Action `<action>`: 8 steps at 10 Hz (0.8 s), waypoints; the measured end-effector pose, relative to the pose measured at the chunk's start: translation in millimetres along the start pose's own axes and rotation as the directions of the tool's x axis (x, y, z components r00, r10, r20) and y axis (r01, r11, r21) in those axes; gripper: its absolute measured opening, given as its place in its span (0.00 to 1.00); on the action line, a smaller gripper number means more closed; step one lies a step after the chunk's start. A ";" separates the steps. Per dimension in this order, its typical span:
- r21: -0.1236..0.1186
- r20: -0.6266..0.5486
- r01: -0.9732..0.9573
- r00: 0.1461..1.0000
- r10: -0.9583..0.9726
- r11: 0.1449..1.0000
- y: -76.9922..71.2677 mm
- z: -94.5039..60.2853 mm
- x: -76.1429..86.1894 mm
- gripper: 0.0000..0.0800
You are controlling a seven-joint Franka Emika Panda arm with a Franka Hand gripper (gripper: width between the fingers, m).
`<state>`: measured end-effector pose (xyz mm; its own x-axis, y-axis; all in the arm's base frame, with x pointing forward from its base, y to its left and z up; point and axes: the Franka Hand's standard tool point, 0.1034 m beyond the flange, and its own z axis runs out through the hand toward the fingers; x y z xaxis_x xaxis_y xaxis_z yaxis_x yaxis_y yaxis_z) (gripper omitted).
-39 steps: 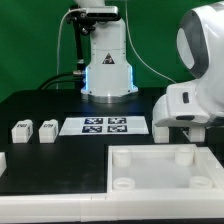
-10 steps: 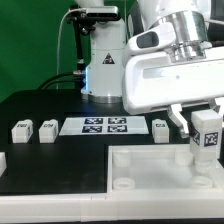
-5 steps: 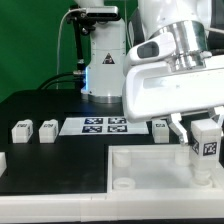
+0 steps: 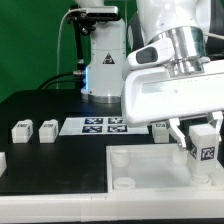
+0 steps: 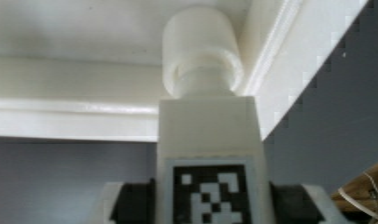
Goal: Assemble one leg
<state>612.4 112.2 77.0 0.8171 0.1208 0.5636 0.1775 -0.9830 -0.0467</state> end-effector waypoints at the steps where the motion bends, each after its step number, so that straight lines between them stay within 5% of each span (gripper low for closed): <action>1: 0.000 0.002 0.000 1.000 0.000 1.000 0.0 0.7 -1.0 0.36; 7: -0.001 0.018 -0.011 1.000 0.011 1.000 -1.6 6.4 -9.9 0.36; 8: 0.000 0.022 -0.011 1.000 0.011 1.000 -1.7 6.8 -10.7 0.48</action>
Offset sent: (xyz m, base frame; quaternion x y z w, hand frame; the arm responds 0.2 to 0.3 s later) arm -0.0038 0.0035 -0.0115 -0.0162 0.0239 0.0039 0.9996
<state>607.0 113.5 65.5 0.8309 0.1129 0.5449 0.1683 -0.9843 -0.0528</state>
